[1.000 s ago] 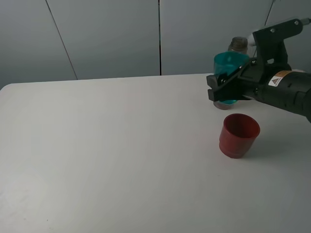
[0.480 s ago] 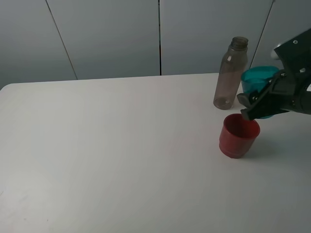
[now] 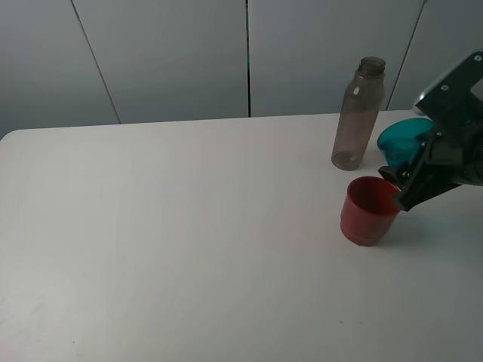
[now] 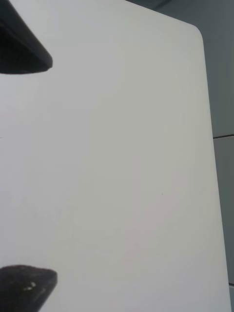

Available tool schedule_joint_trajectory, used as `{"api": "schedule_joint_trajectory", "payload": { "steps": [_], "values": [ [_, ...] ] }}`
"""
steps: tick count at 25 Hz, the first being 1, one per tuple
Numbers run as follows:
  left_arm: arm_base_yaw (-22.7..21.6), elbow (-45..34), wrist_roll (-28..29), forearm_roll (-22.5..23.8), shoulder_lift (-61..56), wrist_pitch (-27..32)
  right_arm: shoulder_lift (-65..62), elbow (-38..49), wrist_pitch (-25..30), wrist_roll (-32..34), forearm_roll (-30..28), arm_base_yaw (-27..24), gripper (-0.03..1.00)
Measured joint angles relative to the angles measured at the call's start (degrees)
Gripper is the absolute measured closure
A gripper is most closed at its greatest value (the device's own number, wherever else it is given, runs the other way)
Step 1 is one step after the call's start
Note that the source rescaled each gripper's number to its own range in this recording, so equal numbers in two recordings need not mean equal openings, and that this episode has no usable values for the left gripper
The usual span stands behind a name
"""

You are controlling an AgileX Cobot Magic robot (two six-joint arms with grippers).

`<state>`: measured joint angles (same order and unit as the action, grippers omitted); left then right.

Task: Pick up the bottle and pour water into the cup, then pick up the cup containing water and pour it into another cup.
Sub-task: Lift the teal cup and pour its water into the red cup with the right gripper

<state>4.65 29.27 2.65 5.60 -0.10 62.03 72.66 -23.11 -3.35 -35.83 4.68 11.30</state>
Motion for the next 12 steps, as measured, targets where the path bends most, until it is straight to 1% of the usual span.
{"api": "schedule_joint_trajectory", "payload": {
  "steps": [4, 7, 12],
  "values": [
    [0.00, 0.00, 0.00, 0.00, 0.00, 0.00, -0.10, 0.00, 2.40, -0.19, -2.96, -1.78, 0.92],
    [0.00, 0.00, 0.00, 0.00, 0.00, 0.00, -0.27, 0.00, 4.42, -0.24, -6.36, -1.78, 0.92],
    [0.00, 0.00, 0.00, 0.00, 0.00, 0.00, -1.55, 0.00, 5.86, -0.24, -11.52, -1.78, 0.92]
  ]
}}
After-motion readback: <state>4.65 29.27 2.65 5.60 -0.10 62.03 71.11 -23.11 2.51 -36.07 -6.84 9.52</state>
